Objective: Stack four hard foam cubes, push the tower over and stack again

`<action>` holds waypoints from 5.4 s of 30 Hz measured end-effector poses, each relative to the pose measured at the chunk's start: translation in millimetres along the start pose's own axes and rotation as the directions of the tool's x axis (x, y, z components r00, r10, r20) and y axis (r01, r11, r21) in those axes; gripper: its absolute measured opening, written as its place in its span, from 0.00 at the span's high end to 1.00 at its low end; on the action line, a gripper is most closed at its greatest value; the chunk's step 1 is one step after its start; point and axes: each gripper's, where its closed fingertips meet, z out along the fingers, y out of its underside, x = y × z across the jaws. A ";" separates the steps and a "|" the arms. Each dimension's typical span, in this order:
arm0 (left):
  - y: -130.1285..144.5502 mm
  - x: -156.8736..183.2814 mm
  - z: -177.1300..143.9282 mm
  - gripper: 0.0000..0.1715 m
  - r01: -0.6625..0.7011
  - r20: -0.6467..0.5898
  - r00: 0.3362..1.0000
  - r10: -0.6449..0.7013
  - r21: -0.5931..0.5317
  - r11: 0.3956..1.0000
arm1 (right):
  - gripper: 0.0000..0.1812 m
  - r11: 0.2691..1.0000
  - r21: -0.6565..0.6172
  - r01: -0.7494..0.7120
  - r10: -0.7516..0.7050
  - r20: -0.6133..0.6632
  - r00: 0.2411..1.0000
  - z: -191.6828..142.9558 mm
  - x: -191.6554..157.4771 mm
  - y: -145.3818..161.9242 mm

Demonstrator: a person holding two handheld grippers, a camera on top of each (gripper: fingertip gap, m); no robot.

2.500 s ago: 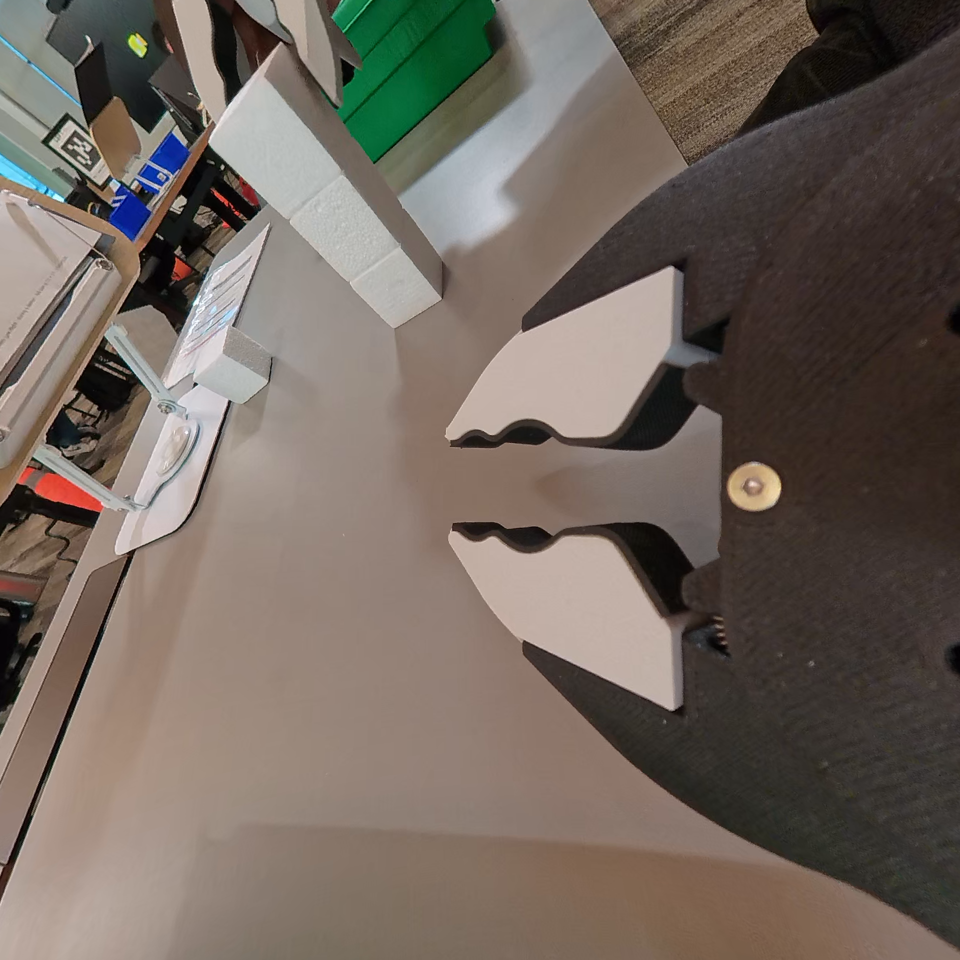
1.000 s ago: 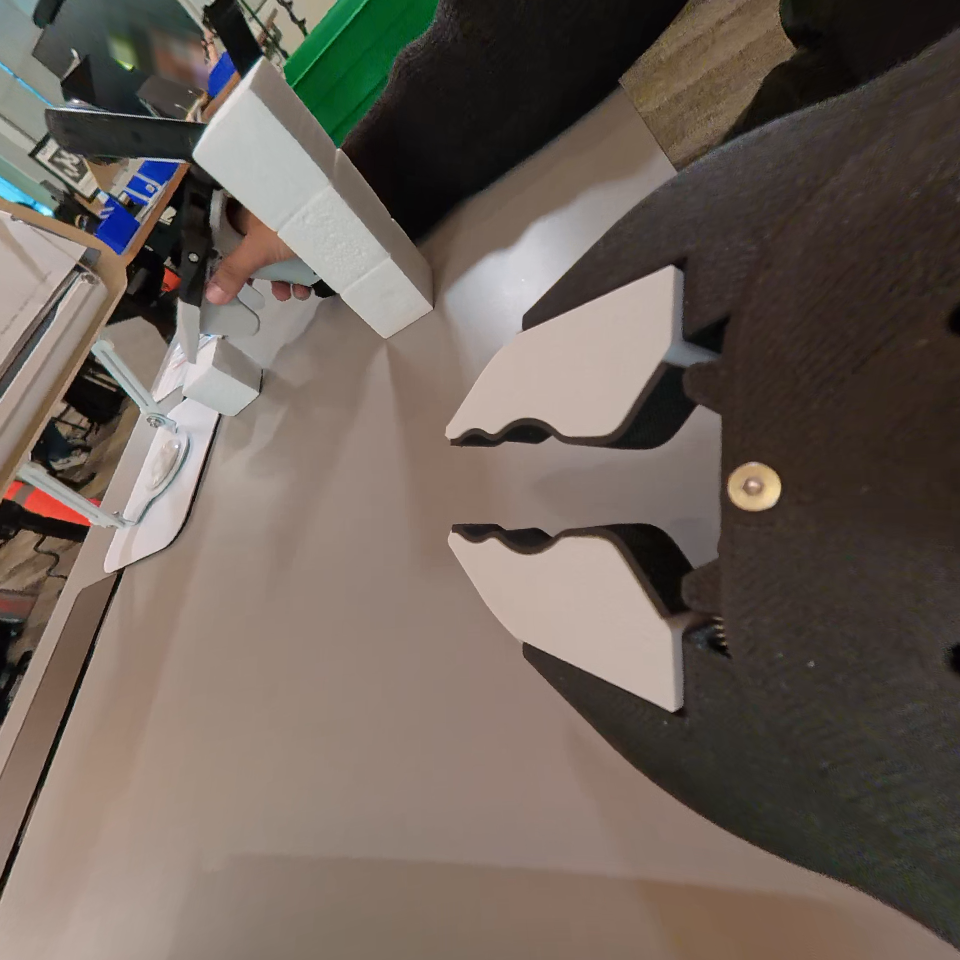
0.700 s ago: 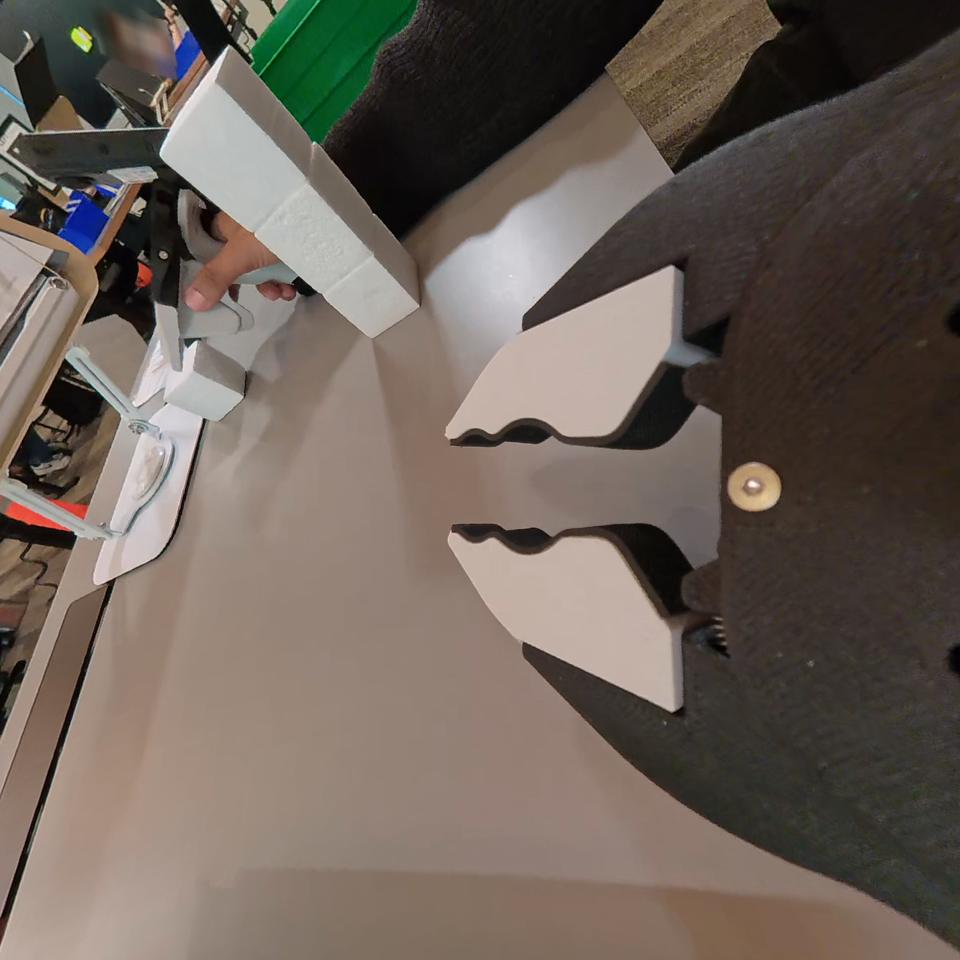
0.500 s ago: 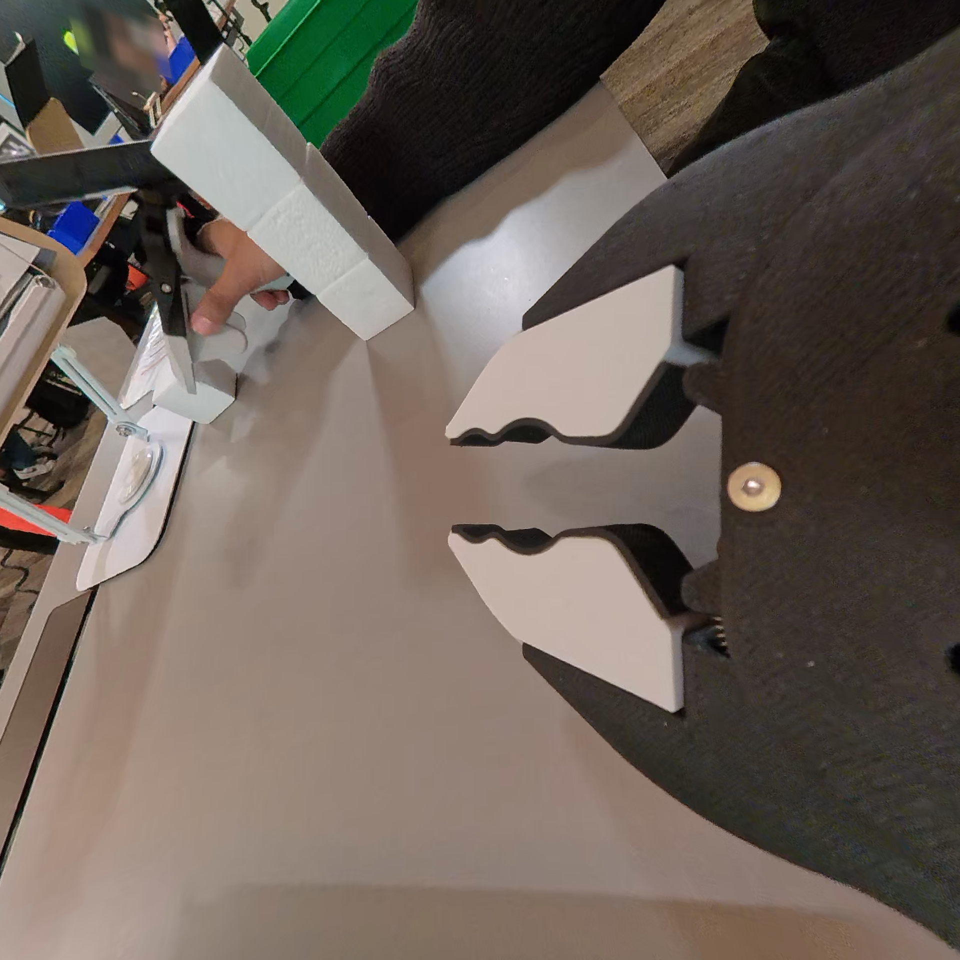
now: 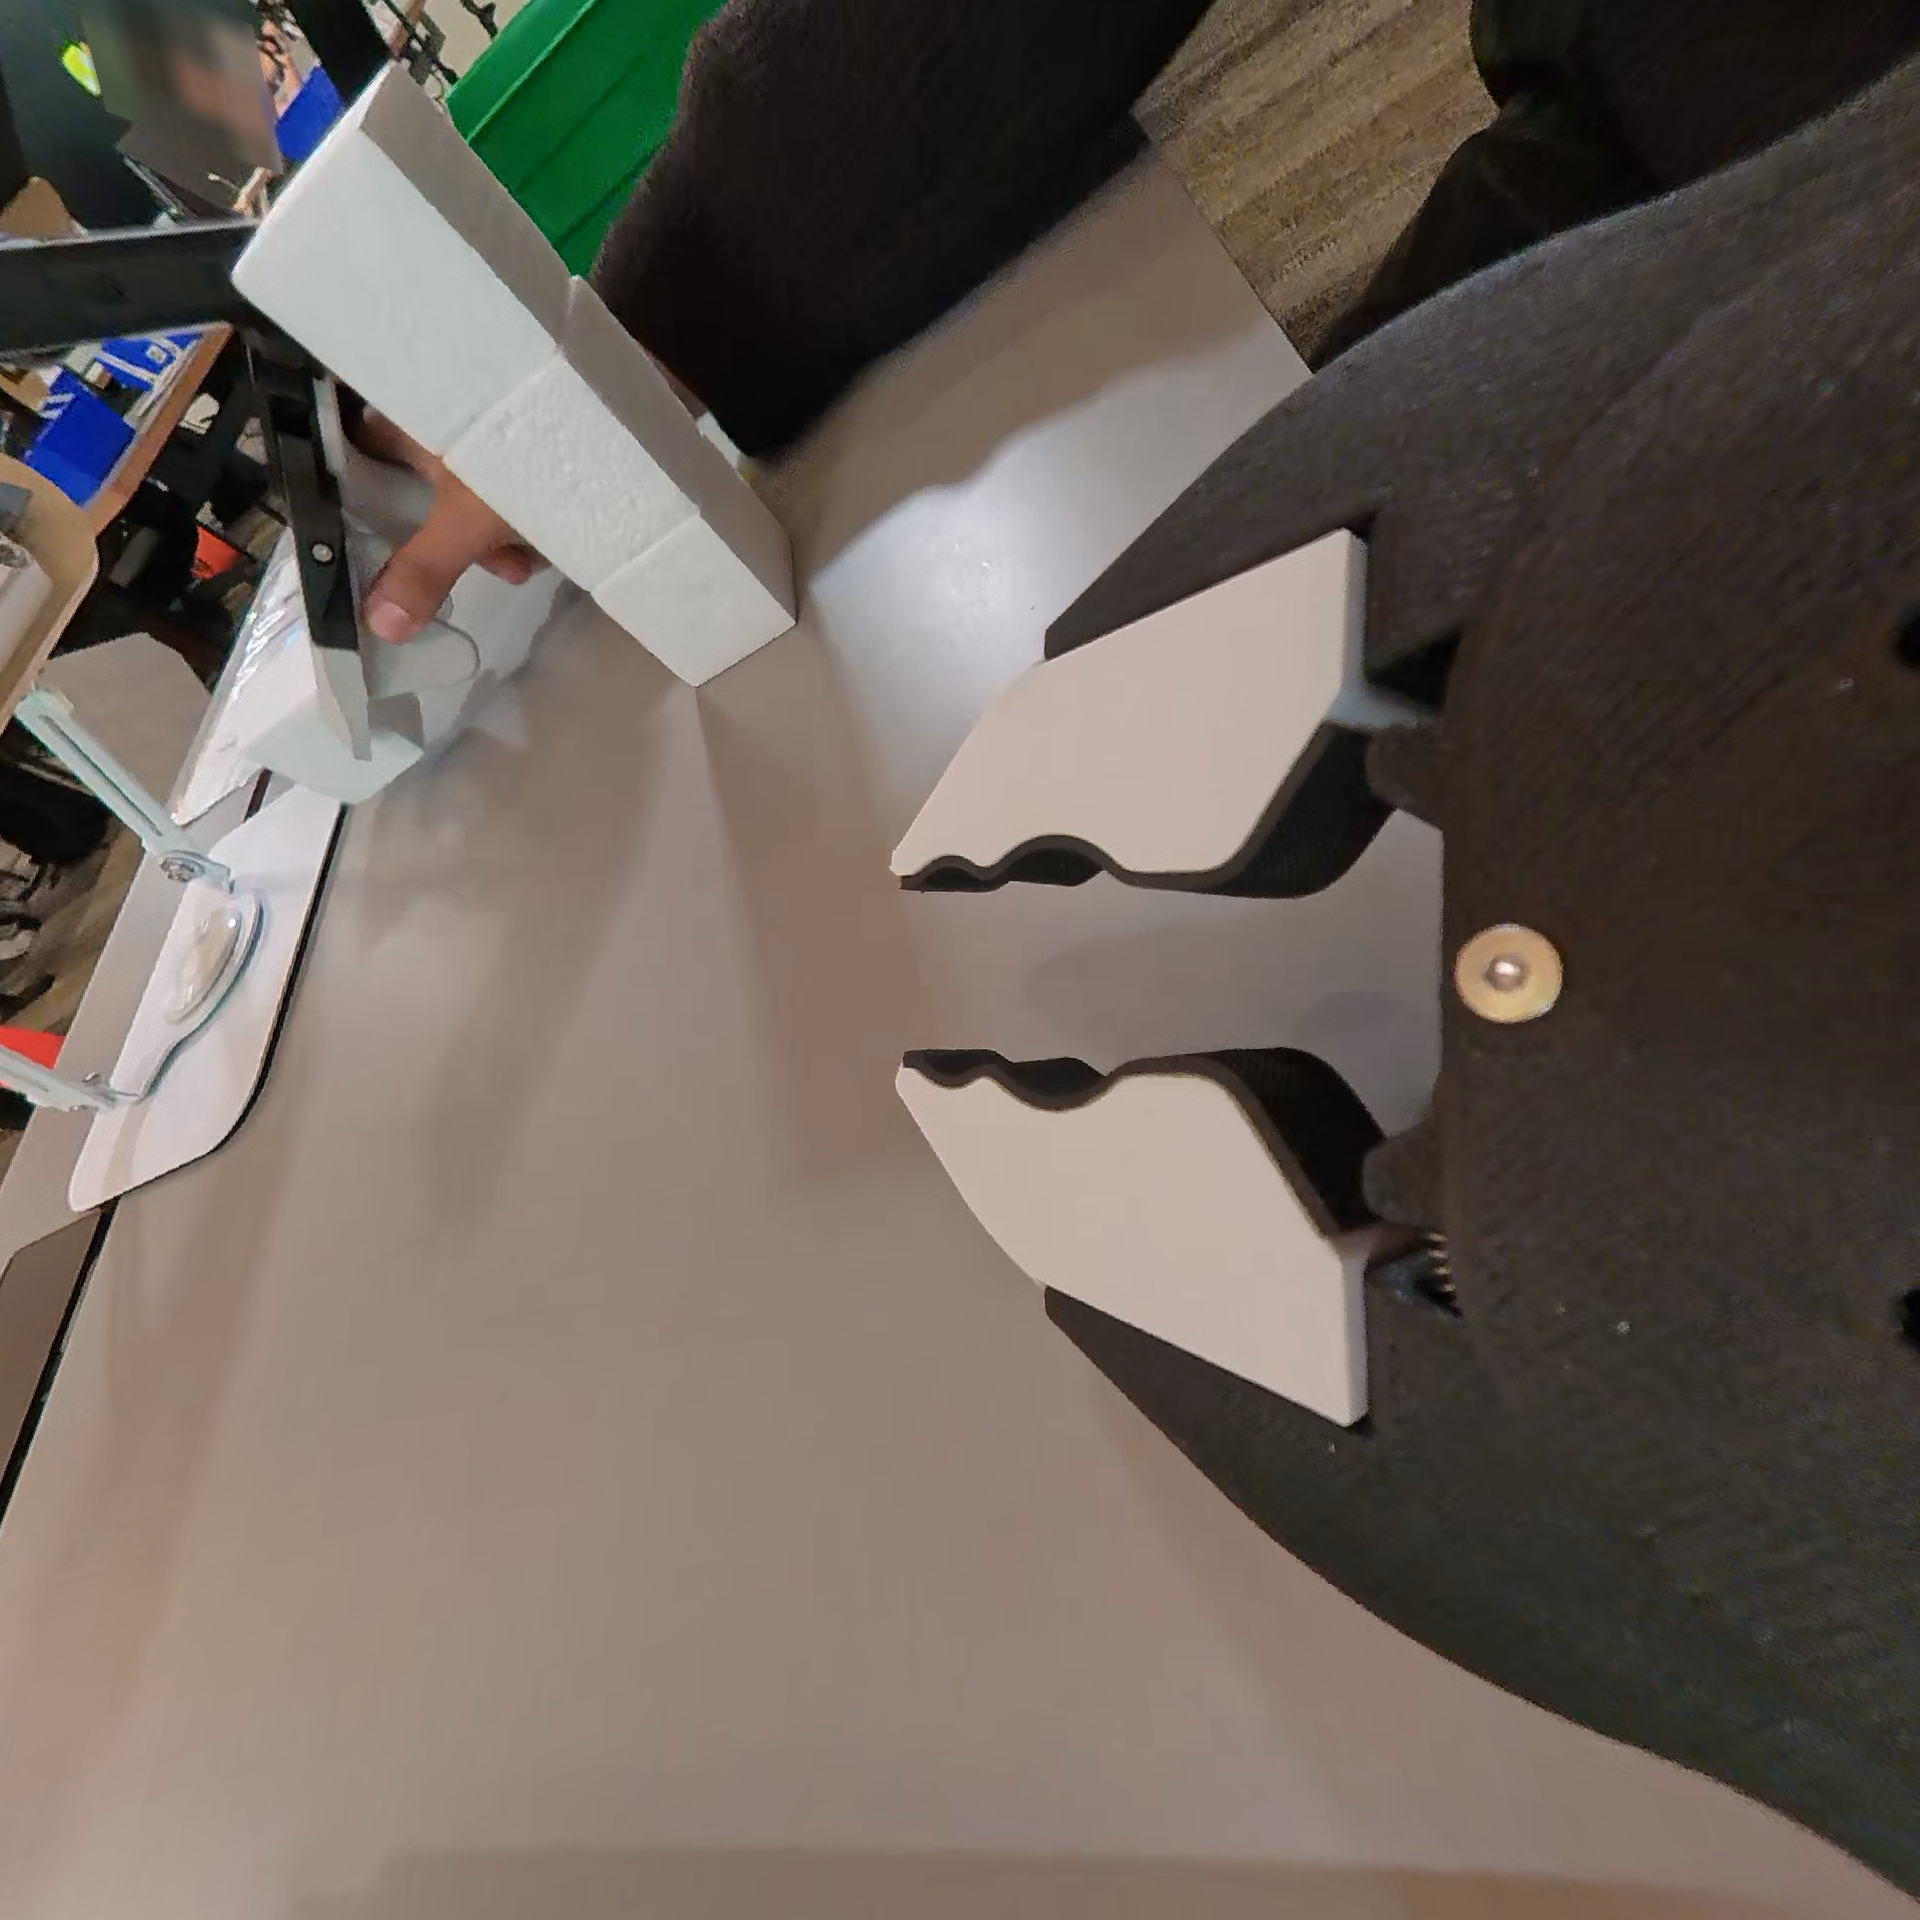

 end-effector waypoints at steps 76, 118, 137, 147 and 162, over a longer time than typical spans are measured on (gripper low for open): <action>-23.5 63.8 39.4 0.88 -0.184 -0.138 0.971 0.195 0.089 0.979 | 0.67 0.986 0.160 0.035 -0.018 -0.108 0.994 -260.3 -28.8 136.1; -13.6 75.1 42.0 0.87 -0.065 -0.237 0.969 0.071 0.034 0.997 | 0.70 0.902 0.191 0.388 -0.422 0.196 0.885 -256.3 -46.3 71.7; -10.3 78.1 43.8 0.87 -0.055 -0.276 0.960 0.054 0.003 0.998 | 0.70 0.801 0.296 0.520 -0.578 0.609 0.543 -228.0 -120.0 -27.3; -9.9 74.1 45.4 0.87 -0.007 -0.282 0.959 0.002 -0.016 1.000 | 0.70 0.793 0.325 0.516 -0.585 0.643 0.494 -223.0 -137.1 -19.0; -8.0 76.4 45.6 0.86 -0.020 -0.287 0.958 0.012 -0.025 0.999 | 0.70 0.785 0.310 0.537 -0.588 0.646 0.487 -220.4 -136.9 -18.4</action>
